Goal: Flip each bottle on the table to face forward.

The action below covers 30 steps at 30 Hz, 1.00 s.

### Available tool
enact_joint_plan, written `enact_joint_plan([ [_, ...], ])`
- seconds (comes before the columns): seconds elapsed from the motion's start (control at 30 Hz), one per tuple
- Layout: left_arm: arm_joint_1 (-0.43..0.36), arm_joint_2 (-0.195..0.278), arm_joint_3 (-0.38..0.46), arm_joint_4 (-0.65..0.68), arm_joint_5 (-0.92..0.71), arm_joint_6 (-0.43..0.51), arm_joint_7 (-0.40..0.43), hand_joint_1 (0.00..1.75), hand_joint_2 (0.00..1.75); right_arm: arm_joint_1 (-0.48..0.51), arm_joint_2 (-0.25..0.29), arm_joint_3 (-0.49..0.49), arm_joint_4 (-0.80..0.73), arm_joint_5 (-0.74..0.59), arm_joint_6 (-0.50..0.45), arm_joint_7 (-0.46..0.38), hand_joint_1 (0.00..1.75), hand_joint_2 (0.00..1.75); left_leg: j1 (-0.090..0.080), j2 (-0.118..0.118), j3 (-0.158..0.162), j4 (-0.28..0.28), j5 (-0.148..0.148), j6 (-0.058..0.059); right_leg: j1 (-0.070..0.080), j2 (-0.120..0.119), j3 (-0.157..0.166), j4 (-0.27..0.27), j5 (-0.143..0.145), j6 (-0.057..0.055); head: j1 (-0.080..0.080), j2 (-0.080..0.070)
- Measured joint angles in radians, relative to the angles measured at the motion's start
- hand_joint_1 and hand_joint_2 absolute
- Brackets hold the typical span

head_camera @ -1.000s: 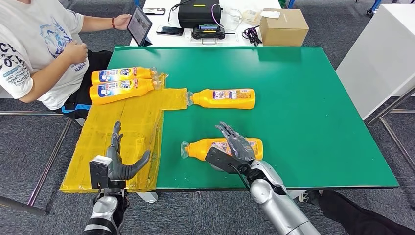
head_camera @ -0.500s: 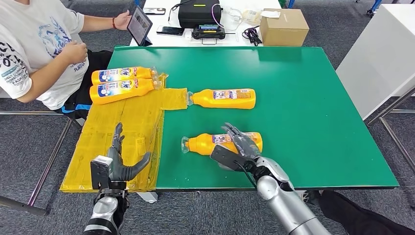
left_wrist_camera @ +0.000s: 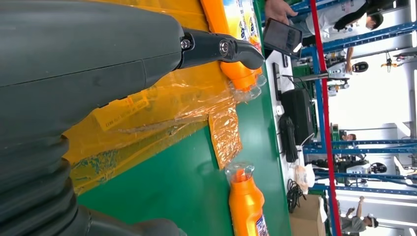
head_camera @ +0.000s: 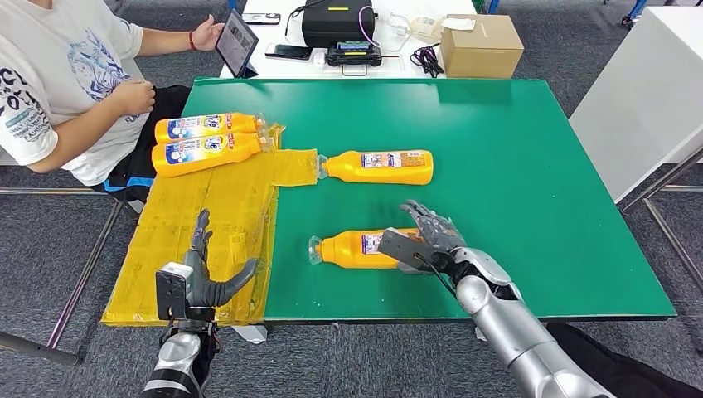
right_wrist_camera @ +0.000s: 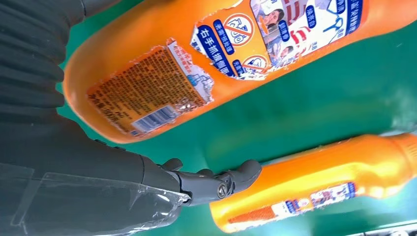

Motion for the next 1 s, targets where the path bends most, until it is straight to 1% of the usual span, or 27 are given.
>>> enact_joint_plan([
  [0.3, 0.000, 0.000, 0.000, 0.000, 0.000, 0.000, 0.000, 0.00, 1.75, -0.014, -0.013, 0.012, 0.020, 0.001, 0.001, 0.001, 0.00, 1.75, 0.000, 0.000, 0.000, 0.000, 0.000, 0.000, 0.000, 0.000, 0.000, 0.000, 0.000, 0.000, 0.000, 0.000],
  [0.43, 0.001, 0.000, 0.000, 0.000, -0.001, 0.002, 0.003, 0.00, 1.75, -0.014, -0.019, 0.019, 0.021, 0.009, 0.004, 0.015, 0.00, 1.75, 0.000, 0.000, 0.000, 0.000, 0.000, 0.000, 0.000, 0.000, 0.000, 0.000, 0.000, 0.000, 0.000, 0.000],
  [0.6, 0.001, -0.001, -0.004, 0.002, -0.009, 0.003, 0.008, 0.00, 1.75, -0.021, -0.030, 0.032, 0.033, 0.007, 0.053, 0.030, 0.00, 1.75, 0.000, 0.000, 0.000, 0.000, 0.000, 0.000, 0.000, 0.000, 0.000, 0.000, 0.000, 0.000, 0.000, 0.000],
  [1.0, -0.014, -0.005, -0.020, 0.029, -0.020, 0.022, 0.002, 0.00, 1.75, -0.093, -0.017, 0.102, 0.149, -0.010, 0.095, 0.015, 0.00, 1.75, 0.000, 0.000, 0.000, 0.000, 0.000, 0.000, 0.000, 0.000, 0.000, 0.000, 0.000, 0.000, 0.000, 0.000],
])
